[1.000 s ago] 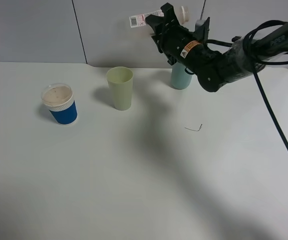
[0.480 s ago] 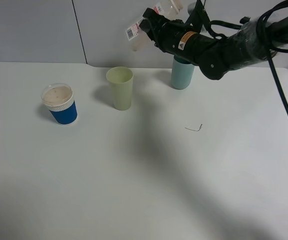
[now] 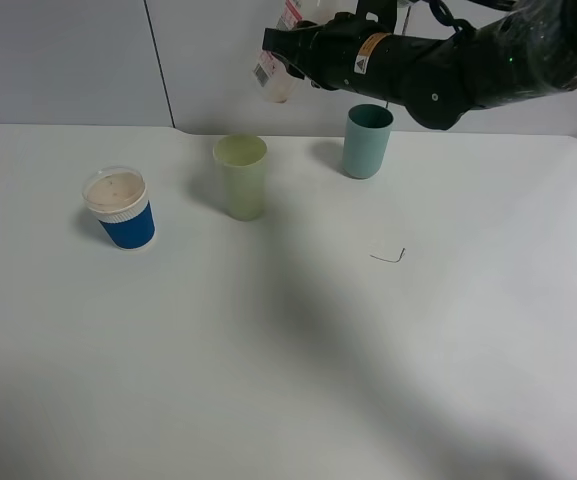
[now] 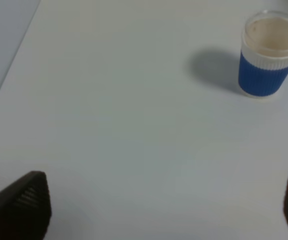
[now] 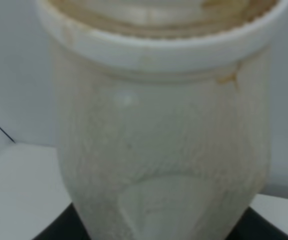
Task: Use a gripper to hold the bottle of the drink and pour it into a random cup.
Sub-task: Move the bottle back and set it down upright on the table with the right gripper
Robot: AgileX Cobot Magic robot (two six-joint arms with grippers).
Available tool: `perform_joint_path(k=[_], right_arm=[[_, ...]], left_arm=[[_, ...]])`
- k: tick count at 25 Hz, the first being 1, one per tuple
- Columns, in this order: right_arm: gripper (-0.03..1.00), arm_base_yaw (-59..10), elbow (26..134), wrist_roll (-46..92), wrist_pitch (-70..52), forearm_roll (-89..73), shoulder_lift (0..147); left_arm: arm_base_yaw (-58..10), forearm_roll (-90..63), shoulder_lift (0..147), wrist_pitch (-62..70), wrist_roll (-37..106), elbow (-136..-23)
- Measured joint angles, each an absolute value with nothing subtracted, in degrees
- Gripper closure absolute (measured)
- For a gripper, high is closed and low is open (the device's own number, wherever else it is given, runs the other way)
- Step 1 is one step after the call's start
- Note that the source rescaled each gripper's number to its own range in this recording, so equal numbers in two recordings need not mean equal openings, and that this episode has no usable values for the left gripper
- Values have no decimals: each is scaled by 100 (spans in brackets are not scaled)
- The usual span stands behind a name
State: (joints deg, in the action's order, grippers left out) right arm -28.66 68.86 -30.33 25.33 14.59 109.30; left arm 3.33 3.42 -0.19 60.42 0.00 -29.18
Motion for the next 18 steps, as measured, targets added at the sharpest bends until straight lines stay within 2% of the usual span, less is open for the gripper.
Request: perform_joint_path(k=[7, 18], right_arm=[[97, -2982, 6472, -1919, 2268, 1384, 10630], [97, -2988, 5250, -660, 2820, 1384, 10391]], left_arm=[[333, 342, -19, 6042, 0, -2918], [333, 342, -19, 6042, 0, -2918]])
